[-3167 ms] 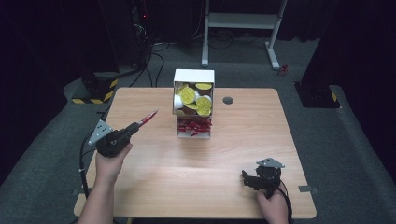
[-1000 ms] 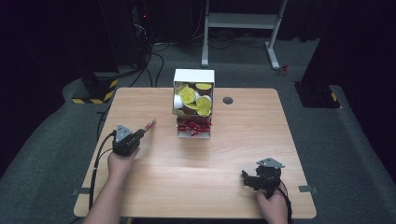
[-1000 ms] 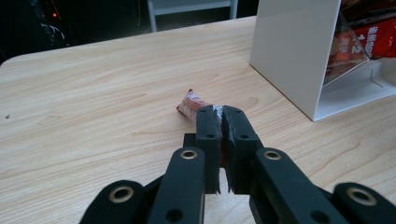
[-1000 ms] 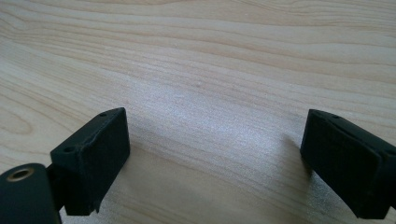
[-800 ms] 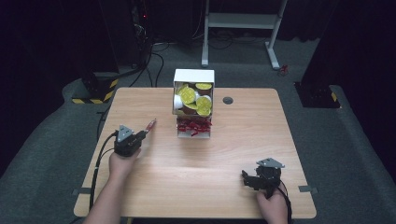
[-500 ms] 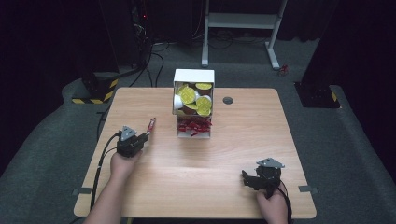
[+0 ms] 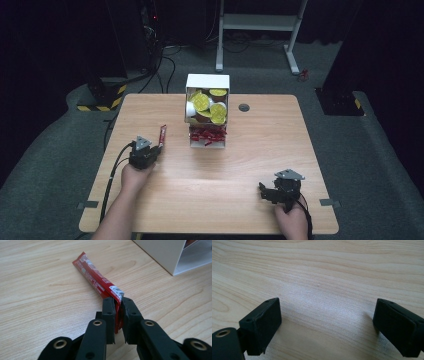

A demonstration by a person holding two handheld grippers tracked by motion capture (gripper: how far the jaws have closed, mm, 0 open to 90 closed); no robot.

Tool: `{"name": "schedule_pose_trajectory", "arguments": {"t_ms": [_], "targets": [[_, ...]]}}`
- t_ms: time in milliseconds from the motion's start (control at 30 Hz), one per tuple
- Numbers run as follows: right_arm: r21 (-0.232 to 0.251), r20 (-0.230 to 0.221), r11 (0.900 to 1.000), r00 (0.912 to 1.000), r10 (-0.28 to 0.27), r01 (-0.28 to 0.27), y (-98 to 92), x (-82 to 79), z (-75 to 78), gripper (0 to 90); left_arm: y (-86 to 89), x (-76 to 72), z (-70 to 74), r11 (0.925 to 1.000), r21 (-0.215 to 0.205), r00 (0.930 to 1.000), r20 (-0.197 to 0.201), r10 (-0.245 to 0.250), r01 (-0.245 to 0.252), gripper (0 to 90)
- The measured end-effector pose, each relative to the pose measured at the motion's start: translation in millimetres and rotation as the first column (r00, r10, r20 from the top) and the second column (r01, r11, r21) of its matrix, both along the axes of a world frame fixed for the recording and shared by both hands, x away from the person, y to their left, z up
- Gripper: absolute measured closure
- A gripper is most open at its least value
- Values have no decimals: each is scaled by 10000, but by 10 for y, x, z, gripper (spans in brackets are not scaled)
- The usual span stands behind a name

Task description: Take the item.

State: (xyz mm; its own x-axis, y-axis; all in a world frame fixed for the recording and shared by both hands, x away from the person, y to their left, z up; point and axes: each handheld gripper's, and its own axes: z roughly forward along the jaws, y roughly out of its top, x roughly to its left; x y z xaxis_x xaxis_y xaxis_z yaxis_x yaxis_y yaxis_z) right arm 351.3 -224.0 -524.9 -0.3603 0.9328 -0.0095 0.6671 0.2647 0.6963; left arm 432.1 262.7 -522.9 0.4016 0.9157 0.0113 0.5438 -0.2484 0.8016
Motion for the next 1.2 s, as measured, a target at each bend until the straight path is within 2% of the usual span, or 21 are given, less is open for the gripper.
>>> {"name": "schedule_pose_trajectory", "arguments": {"t_ms": [33,133,300,500,667,767,800,867,900,1033,1200], "targets": [[-1,3,10000,10000,1,-1,0,0,0,81,-23,2,-6,9999,157,10000,-61,-16,17,814],[-1,1,10000,10000,2,-2,0,0,0,81,-33,5,-9,9996,279,9999,-113,-37,40,798],[-1,0,10000,10000,1,-1,0,0,0,81,-9,5,7,9998,-173,9998,-215,45,-49,684],[0,0,10000,10000,1,-1,0,0,0,81,2,-16,48,9991,-411,9998,-189,-37,30,609],[-1,1,10000,10000,2,-2,0,0,0,81,17,-47,94,9977,-683,9999,-119,25,-33,612],[0,1,10000,10000,1,-1,0,0,0,81,62,-121,163,9928,-1195,10000,50,56,-49,701],[1,1,10000,10000,1,-1,0,0,0,81,72,-145,184,9921,-1252,9999,52,91,-83,724],[0,-1,10000,10000,3,-3,0,0,0,81,73,-162,200,9922,-1240,9999,52,103,-96,732],[3,0,10000,10000,1,-1,0,0,0,81,75,-190,226,9955,-943,9999,31,122,-119,756],[4,-1,10000,10000,-1,1,0,0,0,81,82,-242,265,9932,-1143,9997,-124,200,-212,742],[0,3,10000,10000,6,-6,-1,1,0,80,46,-340,321,9948,-1020,9999,-108,21,-31,675]]}}
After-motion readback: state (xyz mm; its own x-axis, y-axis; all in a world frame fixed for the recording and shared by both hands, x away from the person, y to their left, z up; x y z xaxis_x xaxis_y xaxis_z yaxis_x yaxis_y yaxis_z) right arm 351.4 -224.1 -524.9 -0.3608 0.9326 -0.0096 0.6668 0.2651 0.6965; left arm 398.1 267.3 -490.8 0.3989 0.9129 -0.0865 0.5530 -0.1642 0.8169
